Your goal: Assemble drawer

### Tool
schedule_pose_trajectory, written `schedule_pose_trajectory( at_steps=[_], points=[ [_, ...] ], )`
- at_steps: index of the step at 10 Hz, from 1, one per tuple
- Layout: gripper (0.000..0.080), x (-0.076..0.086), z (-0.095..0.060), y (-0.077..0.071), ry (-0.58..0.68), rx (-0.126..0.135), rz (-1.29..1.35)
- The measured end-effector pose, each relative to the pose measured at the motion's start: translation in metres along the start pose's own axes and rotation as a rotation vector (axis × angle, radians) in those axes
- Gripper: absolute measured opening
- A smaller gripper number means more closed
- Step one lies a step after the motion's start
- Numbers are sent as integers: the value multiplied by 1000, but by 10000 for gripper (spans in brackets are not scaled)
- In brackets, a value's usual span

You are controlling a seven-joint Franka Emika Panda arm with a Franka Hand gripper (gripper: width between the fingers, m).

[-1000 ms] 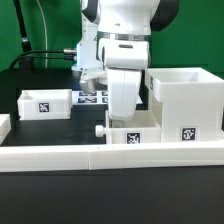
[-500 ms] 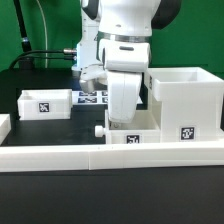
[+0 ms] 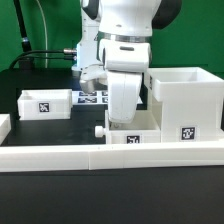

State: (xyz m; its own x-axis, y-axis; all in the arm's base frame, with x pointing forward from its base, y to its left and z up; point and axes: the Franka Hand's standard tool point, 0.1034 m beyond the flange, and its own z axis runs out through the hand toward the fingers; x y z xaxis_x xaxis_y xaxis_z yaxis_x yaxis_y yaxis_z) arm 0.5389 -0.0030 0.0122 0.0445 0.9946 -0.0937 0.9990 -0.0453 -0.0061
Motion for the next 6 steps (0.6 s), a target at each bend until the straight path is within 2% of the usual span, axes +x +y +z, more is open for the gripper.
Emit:
schedule_pose_trajectory(
  at_steps=[3,6],
  points=[
    [44,2,1,-1,-7,1,-20],
    [44,-7,2,-2,0,-5,16]
  ],
)
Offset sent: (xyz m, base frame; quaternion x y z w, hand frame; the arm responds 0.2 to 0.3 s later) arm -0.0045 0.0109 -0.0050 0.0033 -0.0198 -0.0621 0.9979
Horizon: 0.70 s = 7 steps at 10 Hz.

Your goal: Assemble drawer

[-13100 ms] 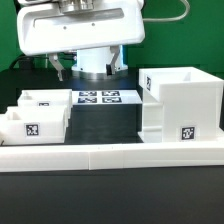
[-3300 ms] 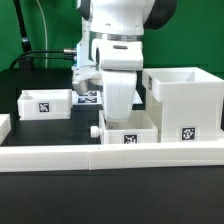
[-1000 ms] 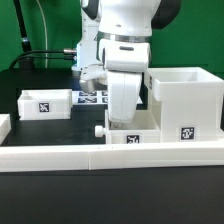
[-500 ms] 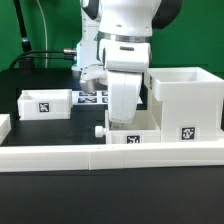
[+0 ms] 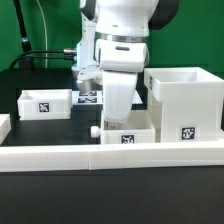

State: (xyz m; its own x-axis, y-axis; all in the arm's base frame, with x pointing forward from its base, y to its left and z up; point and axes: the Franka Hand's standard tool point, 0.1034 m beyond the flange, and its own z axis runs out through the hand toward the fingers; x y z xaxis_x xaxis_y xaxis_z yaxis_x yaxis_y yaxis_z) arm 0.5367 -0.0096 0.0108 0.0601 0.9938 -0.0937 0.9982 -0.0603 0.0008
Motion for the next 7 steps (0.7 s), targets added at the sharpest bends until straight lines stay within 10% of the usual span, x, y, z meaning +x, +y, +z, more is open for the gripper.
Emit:
schedule_pose_trajectory(
  at_steps=[7],
  points=[
    [44,2,0,-1,-3,-1,-52]
  ],
)
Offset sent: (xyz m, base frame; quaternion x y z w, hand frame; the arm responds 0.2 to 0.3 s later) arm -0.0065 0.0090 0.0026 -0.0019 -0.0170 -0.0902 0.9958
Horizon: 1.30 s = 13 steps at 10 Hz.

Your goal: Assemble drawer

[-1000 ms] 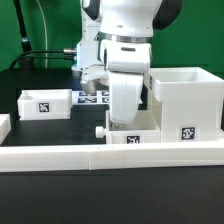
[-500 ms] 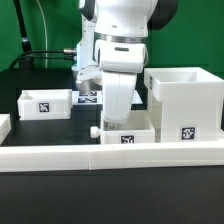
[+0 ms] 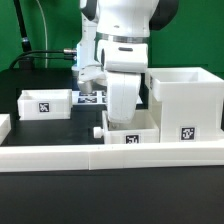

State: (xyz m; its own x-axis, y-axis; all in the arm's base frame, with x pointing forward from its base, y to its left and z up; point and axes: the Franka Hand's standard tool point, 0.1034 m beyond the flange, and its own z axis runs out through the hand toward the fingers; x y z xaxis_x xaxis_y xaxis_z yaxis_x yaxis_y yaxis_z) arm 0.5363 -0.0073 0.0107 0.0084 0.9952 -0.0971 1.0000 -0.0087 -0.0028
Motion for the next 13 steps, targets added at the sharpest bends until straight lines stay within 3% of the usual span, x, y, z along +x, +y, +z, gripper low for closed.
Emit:
schedule_pose_trajectory(
  at_steps=[2,4,7,10,13],
  points=[
    [44,0,0,0,0,0,1],
    [44,1,-1,0,-10,25,2],
    [44,4,-2,1,-8,21,5],
    [44,17,-3,3,-4,6,-10],
    [44,15,-3,3,-5,6,5]
  ],
)
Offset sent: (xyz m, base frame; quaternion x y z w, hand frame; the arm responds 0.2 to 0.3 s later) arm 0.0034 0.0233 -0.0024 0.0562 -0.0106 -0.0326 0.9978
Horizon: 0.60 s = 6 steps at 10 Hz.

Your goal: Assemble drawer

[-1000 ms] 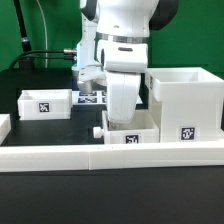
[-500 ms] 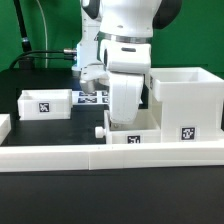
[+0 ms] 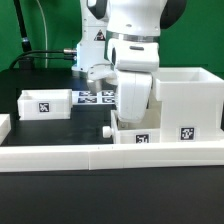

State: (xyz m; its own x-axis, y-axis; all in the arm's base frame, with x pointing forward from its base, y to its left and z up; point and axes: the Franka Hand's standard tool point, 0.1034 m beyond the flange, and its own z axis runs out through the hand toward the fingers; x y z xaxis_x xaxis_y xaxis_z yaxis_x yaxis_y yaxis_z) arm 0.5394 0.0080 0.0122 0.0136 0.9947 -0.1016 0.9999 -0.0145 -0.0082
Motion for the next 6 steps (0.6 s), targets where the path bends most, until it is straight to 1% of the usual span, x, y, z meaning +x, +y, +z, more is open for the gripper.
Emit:
schedule_pose_trajectory(
  at_steps=[1,2,3,4,5,6],
  points=[
    [44,0,0,0,0,0,0],
    [104,0,0,0,0,0,1],
    [239,0,0,0,0,0,1],
    [239,0,-3,1,-1,-1,1],
    [422,-1,-13,2,-6,2,1],
    [555,-4,-25,3,-13,11,3]
  ],
)
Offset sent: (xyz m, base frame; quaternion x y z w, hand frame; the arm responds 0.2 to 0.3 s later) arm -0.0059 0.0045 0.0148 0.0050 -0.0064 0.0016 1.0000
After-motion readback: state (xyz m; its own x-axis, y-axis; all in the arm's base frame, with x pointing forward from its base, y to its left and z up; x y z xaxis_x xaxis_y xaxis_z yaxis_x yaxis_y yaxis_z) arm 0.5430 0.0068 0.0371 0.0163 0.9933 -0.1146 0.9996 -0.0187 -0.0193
